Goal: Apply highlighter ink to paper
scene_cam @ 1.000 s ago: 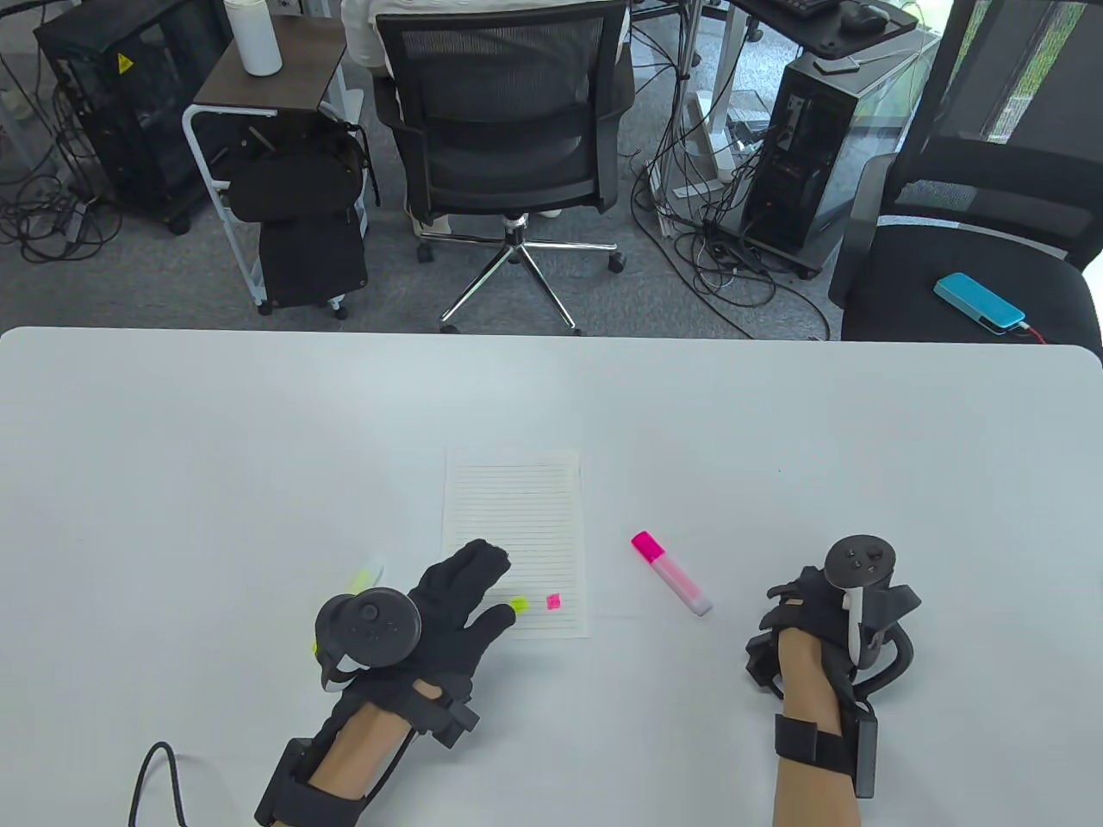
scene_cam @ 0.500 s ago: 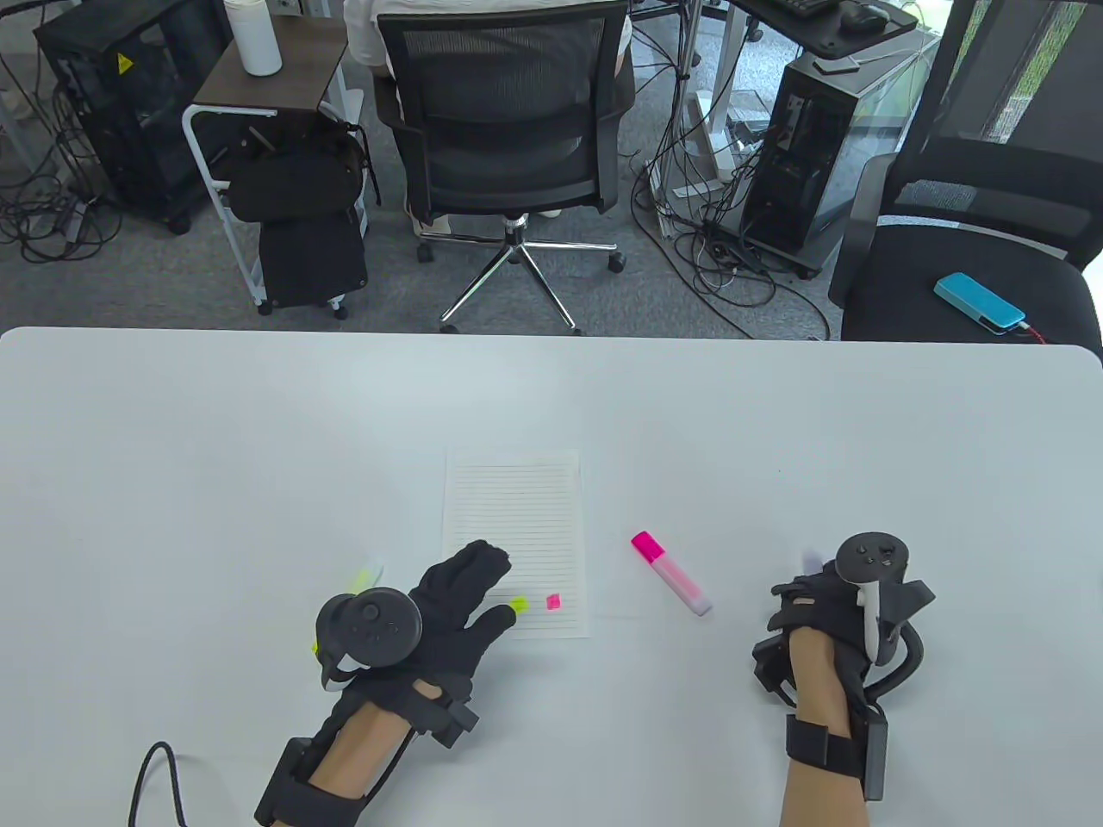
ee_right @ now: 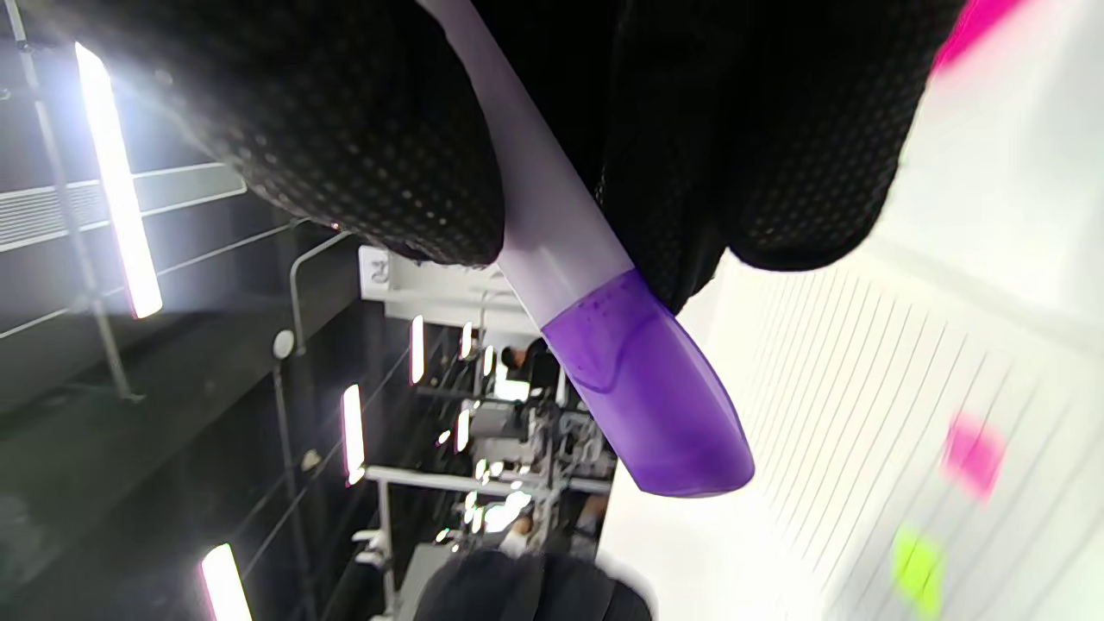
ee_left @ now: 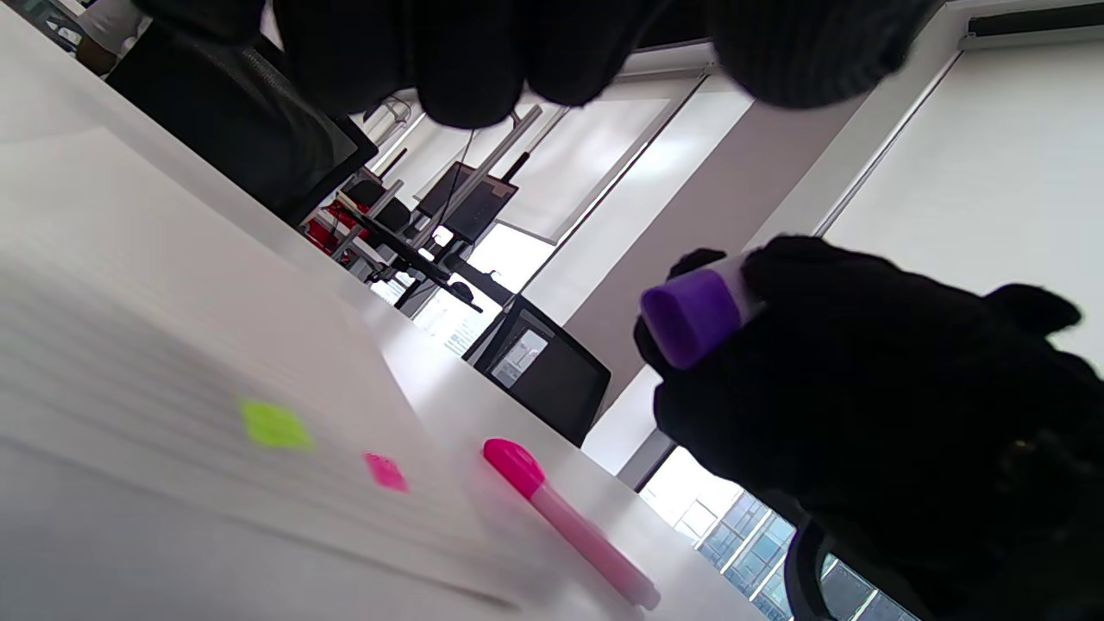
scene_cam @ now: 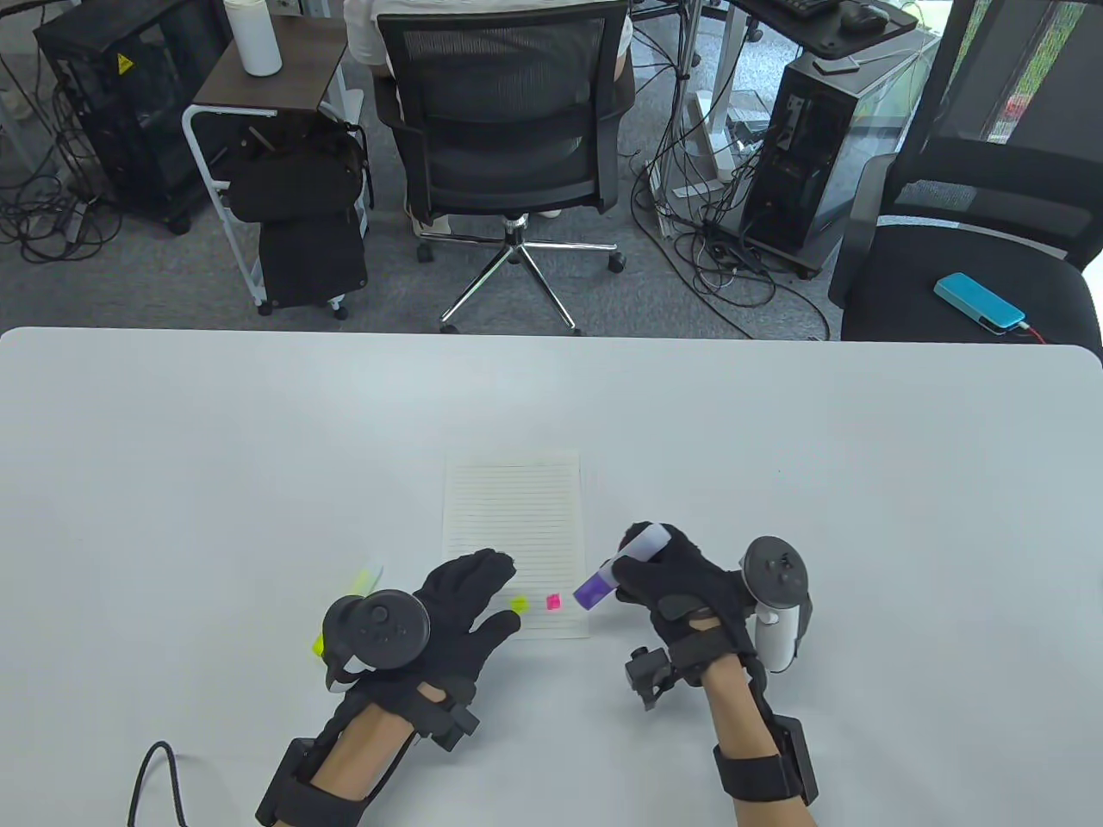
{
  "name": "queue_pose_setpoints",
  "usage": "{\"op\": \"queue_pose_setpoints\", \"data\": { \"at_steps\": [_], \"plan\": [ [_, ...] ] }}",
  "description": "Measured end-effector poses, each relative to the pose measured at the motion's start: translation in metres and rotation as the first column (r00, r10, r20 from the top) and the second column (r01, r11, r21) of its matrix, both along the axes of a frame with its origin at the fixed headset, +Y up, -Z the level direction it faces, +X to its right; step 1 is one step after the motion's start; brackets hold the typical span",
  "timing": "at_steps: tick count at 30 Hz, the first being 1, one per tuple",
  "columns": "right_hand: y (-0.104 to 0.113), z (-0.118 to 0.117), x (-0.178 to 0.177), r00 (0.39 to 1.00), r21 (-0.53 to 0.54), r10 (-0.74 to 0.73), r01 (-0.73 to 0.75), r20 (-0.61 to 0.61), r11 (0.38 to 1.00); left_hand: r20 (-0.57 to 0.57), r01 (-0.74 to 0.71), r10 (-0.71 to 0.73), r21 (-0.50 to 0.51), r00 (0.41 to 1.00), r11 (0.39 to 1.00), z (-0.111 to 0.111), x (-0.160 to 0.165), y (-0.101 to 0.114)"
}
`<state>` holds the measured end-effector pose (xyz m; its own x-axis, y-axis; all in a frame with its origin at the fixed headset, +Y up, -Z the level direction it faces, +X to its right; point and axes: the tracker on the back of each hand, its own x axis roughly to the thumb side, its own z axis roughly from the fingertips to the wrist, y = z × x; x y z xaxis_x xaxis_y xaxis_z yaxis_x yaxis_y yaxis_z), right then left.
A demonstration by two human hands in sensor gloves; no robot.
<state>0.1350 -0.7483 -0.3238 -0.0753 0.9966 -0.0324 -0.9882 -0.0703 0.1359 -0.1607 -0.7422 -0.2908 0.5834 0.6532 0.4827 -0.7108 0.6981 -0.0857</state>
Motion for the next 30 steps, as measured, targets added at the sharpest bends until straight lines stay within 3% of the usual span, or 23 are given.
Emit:
{"op": "queue_pose_setpoints", "data": {
  "at_steps": [5, 9, 13, 17, 23, 27, 28, 30],
  "plan": [
    [-0.008, 0.017, -0.053, 0.987, 0.02, -0.122, 0.124, -0.104, 0.992, 0.033, 0.075, -0.075, 0.004, 0.997, 0.997, 0.004, 0.01, 0.0],
    [-0.011, 0.031, -0.079, 0.984, 0.042, -0.106, 0.113, -0.143, 0.993, 0.048, 0.084, -0.084, -0.003, 0.995, 0.996, 0.004, 0.012, 0.001],
    [-0.009, 0.03, -0.078, 0.983, 0.067, -0.065, 0.078, -0.174, 0.995, 0.065, 0.084, -0.082, -0.033, 0.994, 0.996, 0.0, 0.009, 0.002],
    [-0.001, 0.026, -0.069, 0.986, 0.162, 0.048, -0.021, -0.162, 0.986, 0.115, 0.077, -0.073, -0.032, 0.991, 0.996, 0.002, 0.014, 0.003],
    [0.007, 0.023, -0.059, 0.987, 0.212, 0.067, -0.035, -0.144, 0.977, 0.216, -0.077, 0.109, -0.149, 0.97, 0.986, -0.001, 0.012, 0.006],
    [0.004, 0.023, -0.059, 0.992, 0.209, 0.025, 0.001, -0.121, 0.978, 0.19, -0.053, 0.069, -0.09, 0.979, 0.995, -0.003, 0.004, 0.013],
    [0.005, 0.023, -0.06, 0.991, 0.195, -0.021, 0.047, -0.135, 0.98, 0.191, -0.063, 0.081, -0.099, 0.978, 0.993, -0.004, 0.002, 0.012],
    [0.006, 0.022, -0.061, 0.981, 0.236, 0.031, 0.015, -0.191, 0.972, 0.193, -0.095, 0.117, -0.122, 0.974, 0.988, -0.004, 0.001, 0.01]
  ]
}}
